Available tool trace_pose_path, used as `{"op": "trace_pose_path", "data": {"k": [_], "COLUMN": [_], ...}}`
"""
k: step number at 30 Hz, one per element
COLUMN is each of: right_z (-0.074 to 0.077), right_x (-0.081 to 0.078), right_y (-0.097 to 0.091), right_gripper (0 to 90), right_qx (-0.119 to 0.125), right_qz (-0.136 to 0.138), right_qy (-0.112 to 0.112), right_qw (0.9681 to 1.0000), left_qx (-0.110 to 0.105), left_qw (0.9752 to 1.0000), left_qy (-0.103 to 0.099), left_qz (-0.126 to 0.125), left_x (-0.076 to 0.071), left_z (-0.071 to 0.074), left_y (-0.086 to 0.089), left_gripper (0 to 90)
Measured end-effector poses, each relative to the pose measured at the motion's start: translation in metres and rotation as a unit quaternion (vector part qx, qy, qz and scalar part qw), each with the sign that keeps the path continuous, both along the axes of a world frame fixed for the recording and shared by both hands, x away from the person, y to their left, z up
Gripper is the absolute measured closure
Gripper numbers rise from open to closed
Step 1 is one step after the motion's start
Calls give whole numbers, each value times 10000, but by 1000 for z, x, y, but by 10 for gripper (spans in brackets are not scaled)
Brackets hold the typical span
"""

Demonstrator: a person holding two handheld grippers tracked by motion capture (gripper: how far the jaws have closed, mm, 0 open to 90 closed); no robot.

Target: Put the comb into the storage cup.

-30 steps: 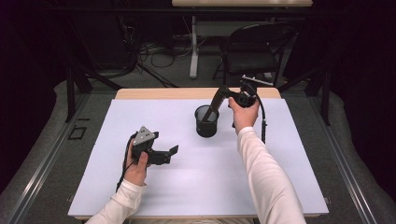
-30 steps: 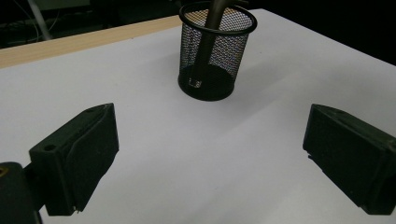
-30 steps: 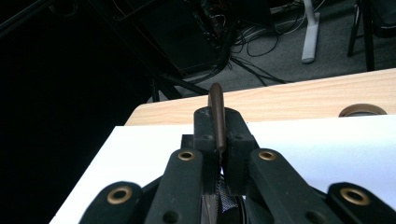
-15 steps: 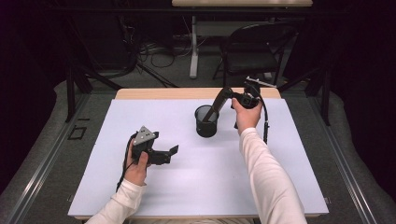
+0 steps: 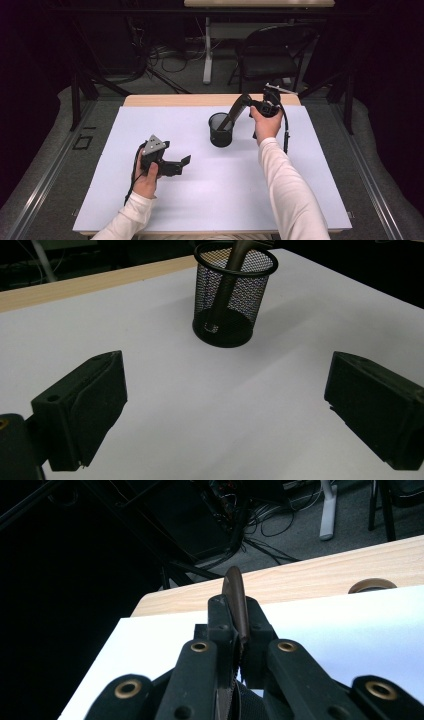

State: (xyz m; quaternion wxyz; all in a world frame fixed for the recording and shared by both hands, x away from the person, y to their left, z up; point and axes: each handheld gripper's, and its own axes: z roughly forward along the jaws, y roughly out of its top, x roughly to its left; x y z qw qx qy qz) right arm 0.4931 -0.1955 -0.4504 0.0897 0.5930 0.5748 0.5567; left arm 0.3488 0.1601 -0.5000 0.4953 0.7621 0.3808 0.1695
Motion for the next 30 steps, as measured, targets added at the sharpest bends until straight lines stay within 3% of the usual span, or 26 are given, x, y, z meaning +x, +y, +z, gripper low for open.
{"op": "trace_pose_path", "data": {"k": [12,30], "right_z": [0,5], "right_x": [-1,-6], "right_y": [-3,-10], "right_gripper": [788,488], "right_qx": [-4,-126], "right_qz": [6,92], "right_qy": [-20,-203], "right_qw": [10000,9997], "left_qx": [-5,-7], "left_qw": [10000,10000], "left_qy": [3,12], "left_qz": [7,20], "left_x": [0,1], "left_z": [0,0], "left_y": [1,1], "left_gripper": [36,36]}}
